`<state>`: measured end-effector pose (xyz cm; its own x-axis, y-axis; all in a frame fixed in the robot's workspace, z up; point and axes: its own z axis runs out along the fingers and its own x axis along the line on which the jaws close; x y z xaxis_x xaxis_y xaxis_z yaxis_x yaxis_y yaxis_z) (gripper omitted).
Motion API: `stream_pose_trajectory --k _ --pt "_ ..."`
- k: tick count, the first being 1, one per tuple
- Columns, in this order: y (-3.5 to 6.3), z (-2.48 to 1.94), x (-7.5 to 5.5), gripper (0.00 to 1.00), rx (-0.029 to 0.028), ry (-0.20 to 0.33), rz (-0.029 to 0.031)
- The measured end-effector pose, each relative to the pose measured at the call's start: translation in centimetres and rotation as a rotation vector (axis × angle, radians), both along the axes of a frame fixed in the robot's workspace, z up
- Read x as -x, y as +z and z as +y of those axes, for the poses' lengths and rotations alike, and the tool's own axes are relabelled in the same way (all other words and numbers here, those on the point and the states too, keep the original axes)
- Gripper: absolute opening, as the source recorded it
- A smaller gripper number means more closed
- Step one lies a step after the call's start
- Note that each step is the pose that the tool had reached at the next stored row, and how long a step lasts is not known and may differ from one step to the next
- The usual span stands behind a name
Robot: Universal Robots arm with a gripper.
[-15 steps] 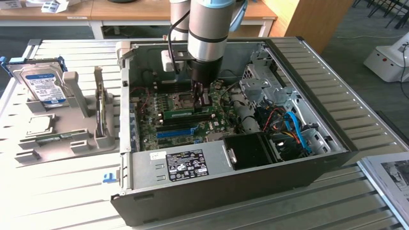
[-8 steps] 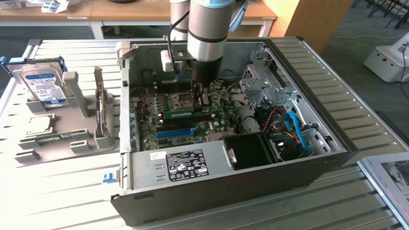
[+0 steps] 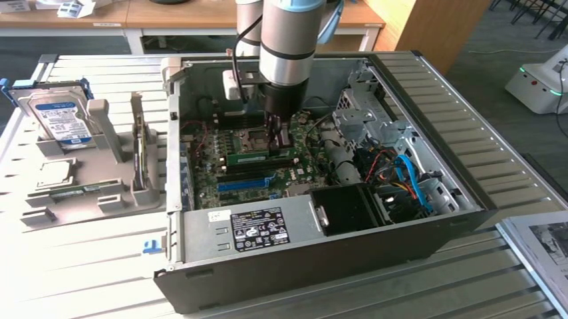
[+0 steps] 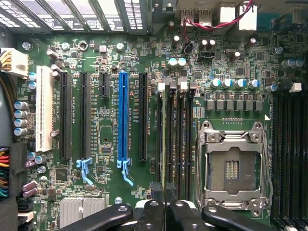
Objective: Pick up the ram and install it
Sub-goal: 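Insert the ram into the slot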
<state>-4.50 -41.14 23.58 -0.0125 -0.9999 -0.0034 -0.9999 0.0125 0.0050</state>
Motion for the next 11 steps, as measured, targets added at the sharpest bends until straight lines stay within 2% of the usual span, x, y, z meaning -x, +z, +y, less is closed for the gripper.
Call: stream_pose_trajectory --k 11 --pt "-0.22 0.00 0.00 0.11 0.0000 0.000 0.0000"
